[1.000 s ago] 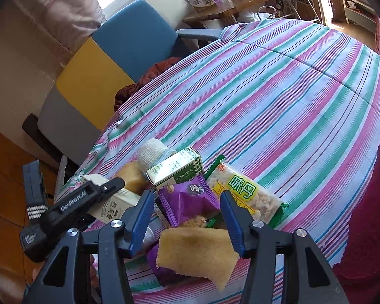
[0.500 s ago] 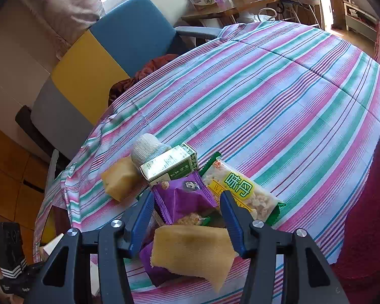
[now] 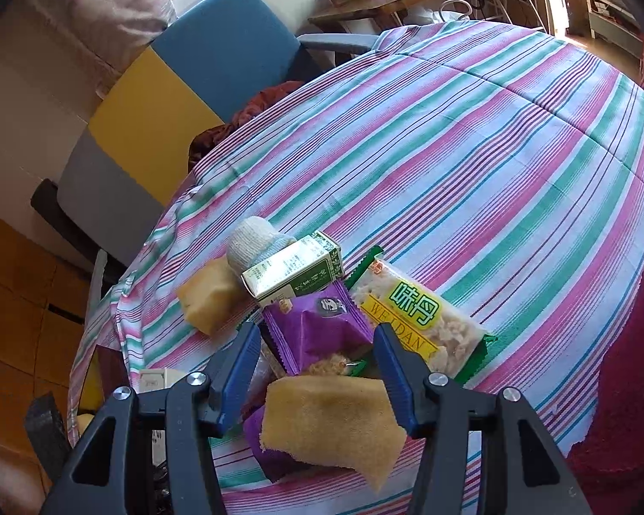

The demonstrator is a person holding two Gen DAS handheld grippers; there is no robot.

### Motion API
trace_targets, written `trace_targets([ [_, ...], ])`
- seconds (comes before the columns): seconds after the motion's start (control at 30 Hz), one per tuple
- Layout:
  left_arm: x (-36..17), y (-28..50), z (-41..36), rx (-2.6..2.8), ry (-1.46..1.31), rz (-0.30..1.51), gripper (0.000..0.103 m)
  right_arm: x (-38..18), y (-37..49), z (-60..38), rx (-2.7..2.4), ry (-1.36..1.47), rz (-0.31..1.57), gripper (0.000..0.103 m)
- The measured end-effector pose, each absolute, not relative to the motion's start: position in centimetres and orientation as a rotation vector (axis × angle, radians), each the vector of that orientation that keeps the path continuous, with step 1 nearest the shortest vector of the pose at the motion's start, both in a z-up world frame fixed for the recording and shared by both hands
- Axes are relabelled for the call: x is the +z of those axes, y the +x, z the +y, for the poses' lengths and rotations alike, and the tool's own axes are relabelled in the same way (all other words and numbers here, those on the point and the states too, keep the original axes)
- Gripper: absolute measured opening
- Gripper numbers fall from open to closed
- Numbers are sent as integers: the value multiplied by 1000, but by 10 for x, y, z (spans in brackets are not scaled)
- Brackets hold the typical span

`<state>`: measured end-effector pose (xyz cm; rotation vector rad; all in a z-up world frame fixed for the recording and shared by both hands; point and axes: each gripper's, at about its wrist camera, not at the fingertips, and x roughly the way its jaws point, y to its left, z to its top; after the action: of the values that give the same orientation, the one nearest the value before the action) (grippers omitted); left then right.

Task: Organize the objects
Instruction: 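Grasp the cream printed box with the left tool and lift it, then place the cream box in the gold tray with the left tool while the right tool grasps a purple packet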

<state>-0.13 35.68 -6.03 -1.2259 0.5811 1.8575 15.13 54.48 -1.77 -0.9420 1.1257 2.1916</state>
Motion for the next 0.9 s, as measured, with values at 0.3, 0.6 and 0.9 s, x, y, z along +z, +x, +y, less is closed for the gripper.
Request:
trace_targets([
  [0.3,-57,-6,324,1939,-1179,478,51,13,111,482,2635,-1062,912,56],
  [0.6,-21,7,281,2028,-1056,408,51,-28,85,455,2459,-1446,624,51],
  [0.9,-3,13,244,2063,-1040,321,52,-42,82,457,2349,-1529,524,50],
])
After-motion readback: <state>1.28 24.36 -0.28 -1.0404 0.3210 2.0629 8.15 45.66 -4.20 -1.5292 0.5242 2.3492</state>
